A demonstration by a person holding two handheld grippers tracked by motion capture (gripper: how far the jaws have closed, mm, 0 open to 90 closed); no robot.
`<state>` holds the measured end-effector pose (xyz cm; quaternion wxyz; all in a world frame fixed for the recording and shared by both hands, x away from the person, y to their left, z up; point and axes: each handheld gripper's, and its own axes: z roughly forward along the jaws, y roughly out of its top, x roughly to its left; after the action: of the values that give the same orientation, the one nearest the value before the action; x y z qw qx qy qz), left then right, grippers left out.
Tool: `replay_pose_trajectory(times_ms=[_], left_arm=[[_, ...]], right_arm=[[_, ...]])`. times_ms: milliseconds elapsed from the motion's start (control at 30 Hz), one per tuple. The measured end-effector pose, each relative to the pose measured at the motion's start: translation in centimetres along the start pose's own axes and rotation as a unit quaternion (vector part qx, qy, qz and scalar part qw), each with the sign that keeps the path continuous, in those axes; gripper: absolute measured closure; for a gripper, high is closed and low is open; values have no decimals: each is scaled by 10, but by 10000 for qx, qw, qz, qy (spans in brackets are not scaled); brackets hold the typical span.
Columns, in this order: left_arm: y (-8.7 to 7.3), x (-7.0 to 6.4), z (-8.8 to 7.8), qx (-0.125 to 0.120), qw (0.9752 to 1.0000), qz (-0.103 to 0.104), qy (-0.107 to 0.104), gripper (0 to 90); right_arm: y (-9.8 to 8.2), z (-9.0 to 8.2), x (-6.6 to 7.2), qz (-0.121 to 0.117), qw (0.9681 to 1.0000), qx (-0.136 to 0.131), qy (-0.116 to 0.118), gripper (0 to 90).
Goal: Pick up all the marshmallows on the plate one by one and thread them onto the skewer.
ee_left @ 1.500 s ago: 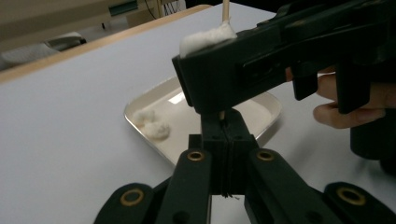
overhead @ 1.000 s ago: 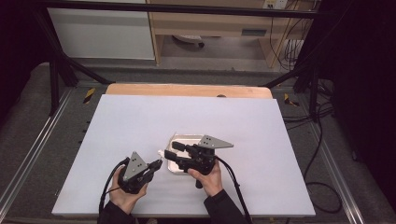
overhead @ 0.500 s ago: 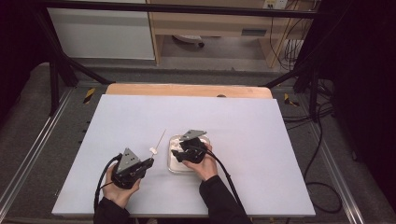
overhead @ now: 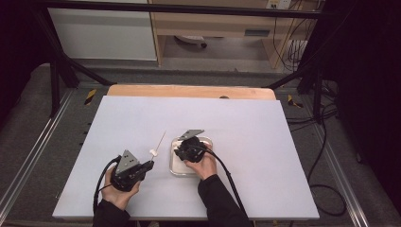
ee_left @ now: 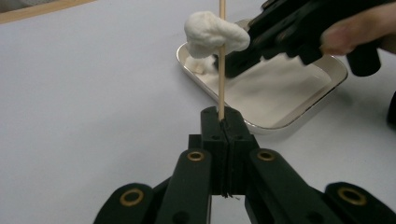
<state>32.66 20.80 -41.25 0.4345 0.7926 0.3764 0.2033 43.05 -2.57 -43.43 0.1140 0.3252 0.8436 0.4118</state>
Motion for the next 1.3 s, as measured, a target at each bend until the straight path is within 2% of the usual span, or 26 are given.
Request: replay_pose_trajectory(times_ms=[67, 133, 200, 300, 400, 500, 633, 867, 1067, 1167, 1300], left_arm=[[0, -2, 0, -20, 10000, 28, -47, 891], [1, -6, 1, -45, 9999, 99, -116, 892], [3, -12, 1, -59, 9997, 171, -190, 892], [5, -22, 2, -86, 9987, 387, -335, 892], [7, -33, 2, -84, 9971, 634, -409, 892], [8, -40, 2, -75, 9956, 830, -419, 892], [7, -42, 3, -68, 9949, 896, -458, 892], [7, -46, 3, -103, 9931, 1071, -475, 892], [7, -47, 2, -122, 9920, 1178, -430, 892], [7, -47, 1, -193, 9916, 1211, -420, 893], [7, -49, 0, -215, 9911, 1246, -424, 892]], right_arm=[[0, -23, -4, 142, 9991, -362, 176, 773], [-1, -48, -7, 202, 9967, -708, 342, 773], [-1, -72, -10, 272, 9924, -1074, 534, 776], [-2, -103, -11, 313, 9848, -1510, 796, 782], [-1, -123, -10, 258, 9781, -1759, 1082, 784], [0, -136, -9, 216, 9736, -1908, 1232, 786], [1, -143, -10, 315, 9679, -2052, 1419, 786], [4, -136, -10, 467, 9638, -2046, 1647, 786], [5, -128, -7, 576, 9639, -1845, 1829, 794], [4, -127, -7, 650, 9623, -1797, 1934, 804], [3, -125, -8, 811, 9556, -1869, 2128, 817]])
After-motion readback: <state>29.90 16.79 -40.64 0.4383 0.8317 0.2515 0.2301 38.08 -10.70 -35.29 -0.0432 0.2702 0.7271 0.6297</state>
